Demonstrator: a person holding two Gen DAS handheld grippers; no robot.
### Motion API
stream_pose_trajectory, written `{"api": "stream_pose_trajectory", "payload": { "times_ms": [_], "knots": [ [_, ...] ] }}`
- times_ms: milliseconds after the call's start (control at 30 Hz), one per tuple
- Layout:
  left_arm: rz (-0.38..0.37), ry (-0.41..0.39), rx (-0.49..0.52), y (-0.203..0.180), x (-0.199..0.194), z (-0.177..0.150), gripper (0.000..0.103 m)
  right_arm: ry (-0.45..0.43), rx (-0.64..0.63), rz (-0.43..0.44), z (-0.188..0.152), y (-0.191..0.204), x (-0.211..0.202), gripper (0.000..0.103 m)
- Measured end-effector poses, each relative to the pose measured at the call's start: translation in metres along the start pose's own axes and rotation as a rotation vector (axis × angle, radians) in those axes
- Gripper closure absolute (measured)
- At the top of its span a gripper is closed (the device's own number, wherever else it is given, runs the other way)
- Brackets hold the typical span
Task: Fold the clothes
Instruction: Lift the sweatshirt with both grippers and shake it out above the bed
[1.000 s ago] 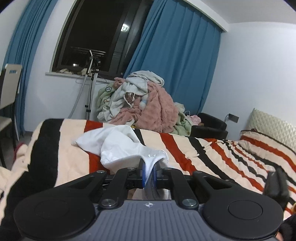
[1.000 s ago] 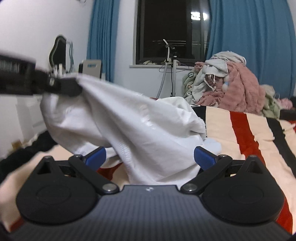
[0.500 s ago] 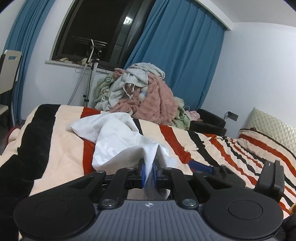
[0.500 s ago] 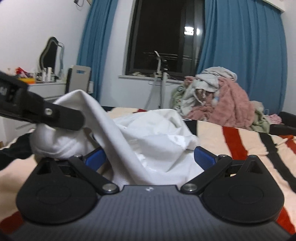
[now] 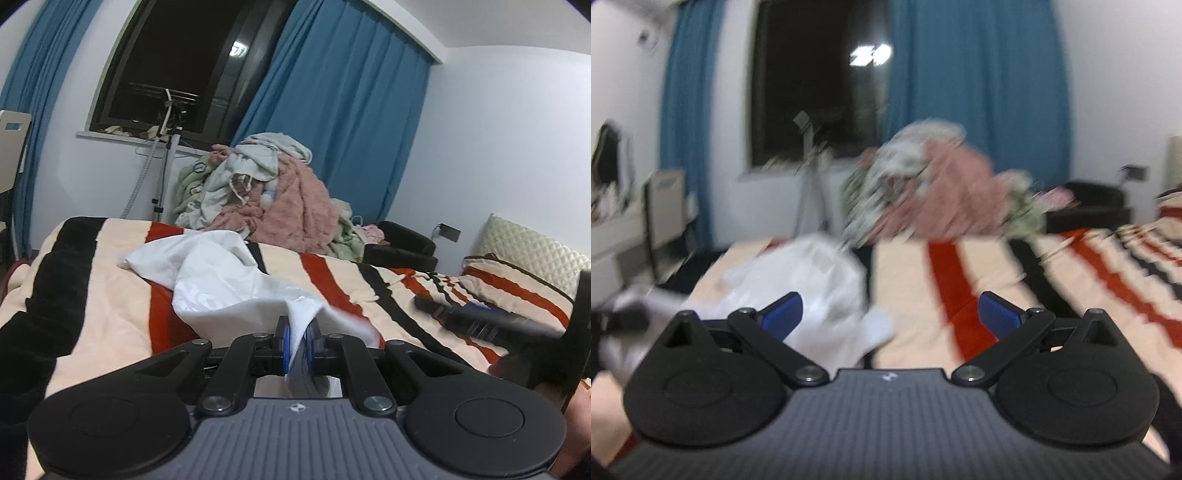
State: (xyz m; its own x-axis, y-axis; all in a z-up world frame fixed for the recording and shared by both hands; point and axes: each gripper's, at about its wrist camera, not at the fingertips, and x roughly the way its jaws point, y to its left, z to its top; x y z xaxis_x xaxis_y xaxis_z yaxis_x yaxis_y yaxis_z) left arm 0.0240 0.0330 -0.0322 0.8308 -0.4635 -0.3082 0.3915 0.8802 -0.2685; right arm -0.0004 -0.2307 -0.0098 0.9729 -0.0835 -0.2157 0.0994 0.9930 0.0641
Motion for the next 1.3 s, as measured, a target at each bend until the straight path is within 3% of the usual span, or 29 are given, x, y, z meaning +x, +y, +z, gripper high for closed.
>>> {"api": "stream_pose_trajectory", "payload": {
  "times_ms": [67, 133, 233, 367, 467, 567, 733, 833, 900, 1033, 1167, 1233, 1300],
  "knots": [
    [-0.007, 0.006, -0.005, 0.000, 0.000, 0.000, 0.094, -0.009, 0.032, -0.038, 0.001, -0.012, -0.005, 0.000],
    [-0.011, 0.011, -0.020, 0.002, 0.002, -0.001, 0.094, 0.036, 0.035, -0.012, -0.002, -0.014, -0.001, 0.000],
    [-0.012, 0.014, -0.043, 0.006, 0.004, -0.001, 0.094, 0.124, -0.034, 0.113, -0.014, 0.006, 0.004, 0.000],
    [-0.014, 0.010, -0.083, 0.013, 0.006, 0.000, 0.094, 0.219, -0.218, 0.282, -0.042, 0.057, 0.009, 0.000],
    [-0.010, 0.005, -0.082, 0.014, 0.008, 0.001, 0.094, 0.241, -0.379, 0.261, -0.065, 0.097, 0.024, 0.000],
    [0.004, 0.013, -0.063, 0.011, 0.010, -0.002, 0.094, 0.210, -0.455, 0.150, -0.076, 0.112, 0.042, 0.000],
    [0.019, 0.029, -0.035, 0.008, 0.014, -0.007, 0.094, 0.105, -0.213, -0.005, -0.048, 0.074, 0.037, 0.000],
    [0.015, 0.024, -0.005, 0.003, 0.015, -0.009, 0.094, 0.029, -0.052, -0.013, -0.030, 0.044, 0.024, 0.000],
    [0.008, 0.015, 0.016, -0.002, 0.014, -0.011, 0.094, 0.023, 0.023, 0.008, -0.023, 0.028, 0.021, 0.000],
    [0.024, -0.010, 0.016, -0.003, 0.009, -0.011, 0.094, 0.095, 0.058, -0.062, -0.023, 0.005, 0.023, 0.000],
    [0.016, -0.029, -0.030, 0.005, 0.004, -0.005, 0.094, 0.284, 0.103, -0.101, -0.042, -0.007, 0.044, 0.000],
    [0.016, -0.024, -0.047, 0.008, 0.003, -0.004, 0.094, 0.274, 0.095, -0.069, -0.043, -0.006, 0.041, 0.000],
    [0.014, -0.015, -0.063, 0.010, 0.003, -0.004, 0.094, 0.242, 0.064, 0.031, -0.040, 0.006, 0.033, 0.000]
  ]
}}
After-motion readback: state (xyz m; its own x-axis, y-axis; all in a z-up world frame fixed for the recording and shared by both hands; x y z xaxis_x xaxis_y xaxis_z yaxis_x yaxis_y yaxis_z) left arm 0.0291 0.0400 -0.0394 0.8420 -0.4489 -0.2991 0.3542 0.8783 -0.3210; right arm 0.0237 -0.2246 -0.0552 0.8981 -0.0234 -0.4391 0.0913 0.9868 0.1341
